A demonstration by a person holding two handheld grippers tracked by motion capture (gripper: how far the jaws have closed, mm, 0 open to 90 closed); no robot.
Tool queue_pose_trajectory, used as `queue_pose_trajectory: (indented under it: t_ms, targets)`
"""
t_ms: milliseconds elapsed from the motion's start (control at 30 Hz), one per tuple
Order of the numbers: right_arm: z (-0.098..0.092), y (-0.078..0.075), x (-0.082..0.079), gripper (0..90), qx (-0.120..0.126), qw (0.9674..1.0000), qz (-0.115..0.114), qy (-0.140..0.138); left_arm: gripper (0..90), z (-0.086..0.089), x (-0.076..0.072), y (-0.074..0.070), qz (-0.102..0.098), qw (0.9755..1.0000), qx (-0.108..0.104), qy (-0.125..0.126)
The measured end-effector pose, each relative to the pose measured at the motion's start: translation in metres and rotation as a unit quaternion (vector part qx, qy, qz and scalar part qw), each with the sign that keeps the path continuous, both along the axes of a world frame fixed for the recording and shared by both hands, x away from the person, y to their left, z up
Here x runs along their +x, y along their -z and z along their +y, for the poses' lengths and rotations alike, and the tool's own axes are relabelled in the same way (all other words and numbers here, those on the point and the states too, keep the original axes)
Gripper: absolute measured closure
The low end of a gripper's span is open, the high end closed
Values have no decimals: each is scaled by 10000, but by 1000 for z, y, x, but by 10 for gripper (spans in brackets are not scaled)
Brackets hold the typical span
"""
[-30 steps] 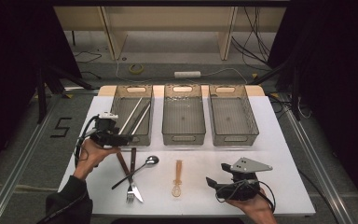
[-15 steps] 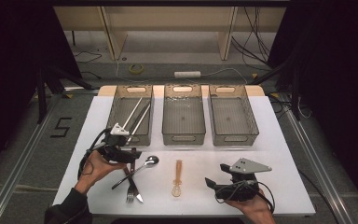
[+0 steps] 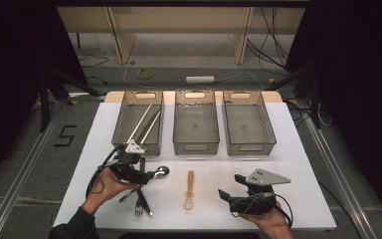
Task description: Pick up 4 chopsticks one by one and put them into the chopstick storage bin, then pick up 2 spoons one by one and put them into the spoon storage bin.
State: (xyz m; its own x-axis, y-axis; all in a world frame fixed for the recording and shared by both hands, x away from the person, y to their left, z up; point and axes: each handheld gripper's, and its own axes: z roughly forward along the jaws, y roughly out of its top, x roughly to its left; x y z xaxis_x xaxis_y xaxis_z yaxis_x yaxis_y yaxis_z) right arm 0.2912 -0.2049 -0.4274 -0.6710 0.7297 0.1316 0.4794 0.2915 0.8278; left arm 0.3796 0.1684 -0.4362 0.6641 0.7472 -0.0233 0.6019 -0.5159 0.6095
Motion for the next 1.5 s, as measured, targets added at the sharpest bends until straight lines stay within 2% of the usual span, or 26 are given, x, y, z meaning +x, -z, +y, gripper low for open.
queue_pose_trajectory:
  t_ms: [233, 433, 700, 967, 1233, 1500]
  targets:
    - [-4, 1, 1, 261, 33, 10000, -12, 31, 191, -9, -2, 0, 45, 9999, 72, 121]
    - [-5, 2, 1, 261, 40, 10000, 16, 33, 190, -17, -2, 4, 121, 9989, 364, 274]
    - [-3, 3, 1, 262, 22, 10000, 18, 9, 232, -21, -5, 10, 277, 9976, 497, 392]
    - [-2, 3, 1, 263, -9, 10000, 8, -6, 314, -24, -5, 16, 357, 9957, 670, 539]
    - [-3, 3, 2, 264, -9, 10000, 36, 15, 475, -28, -6, 18, 303, 9935, 871, 664]
    - [-2, 4, 2, 265, -30, 10000, 27, -8, 612, -29, -7, 21, 337, 9920, 921, 796]
